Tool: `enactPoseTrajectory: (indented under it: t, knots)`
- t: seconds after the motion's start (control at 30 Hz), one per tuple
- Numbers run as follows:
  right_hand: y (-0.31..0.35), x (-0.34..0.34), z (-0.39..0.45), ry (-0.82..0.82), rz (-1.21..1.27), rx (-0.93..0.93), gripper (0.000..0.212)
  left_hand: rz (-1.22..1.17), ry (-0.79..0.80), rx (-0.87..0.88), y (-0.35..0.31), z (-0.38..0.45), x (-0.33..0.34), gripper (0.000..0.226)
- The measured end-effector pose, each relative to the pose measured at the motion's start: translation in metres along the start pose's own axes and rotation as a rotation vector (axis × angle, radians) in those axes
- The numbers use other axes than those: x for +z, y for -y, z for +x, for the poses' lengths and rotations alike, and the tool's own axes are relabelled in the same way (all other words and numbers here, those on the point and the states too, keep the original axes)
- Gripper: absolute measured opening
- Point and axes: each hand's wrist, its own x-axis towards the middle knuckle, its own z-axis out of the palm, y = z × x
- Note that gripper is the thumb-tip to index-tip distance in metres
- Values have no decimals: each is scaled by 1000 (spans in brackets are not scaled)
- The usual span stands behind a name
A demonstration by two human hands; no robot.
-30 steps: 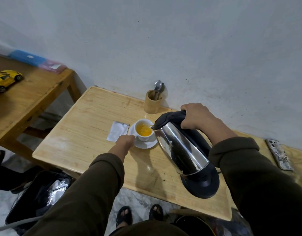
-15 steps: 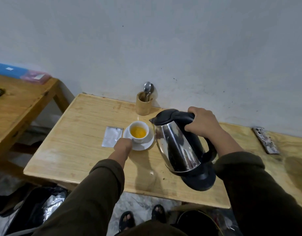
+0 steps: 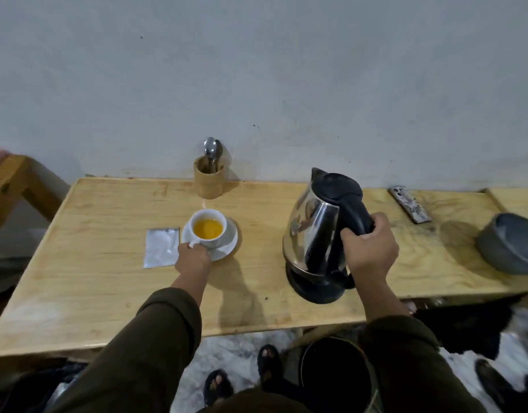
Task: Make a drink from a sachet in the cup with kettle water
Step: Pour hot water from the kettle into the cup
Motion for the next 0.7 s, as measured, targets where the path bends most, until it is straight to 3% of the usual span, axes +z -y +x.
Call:
enactPoseTrajectory:
  t: [0.33, 0.7]
  knots:
    - [-38, -2, -28, -142, 77, 190, 21, -349, -121, -33, -5, -21, 22, 45]
    - [-35, 8, -51, -126, 157, 197, 26, -307, -50, -60, 0, -31, 21, 57]
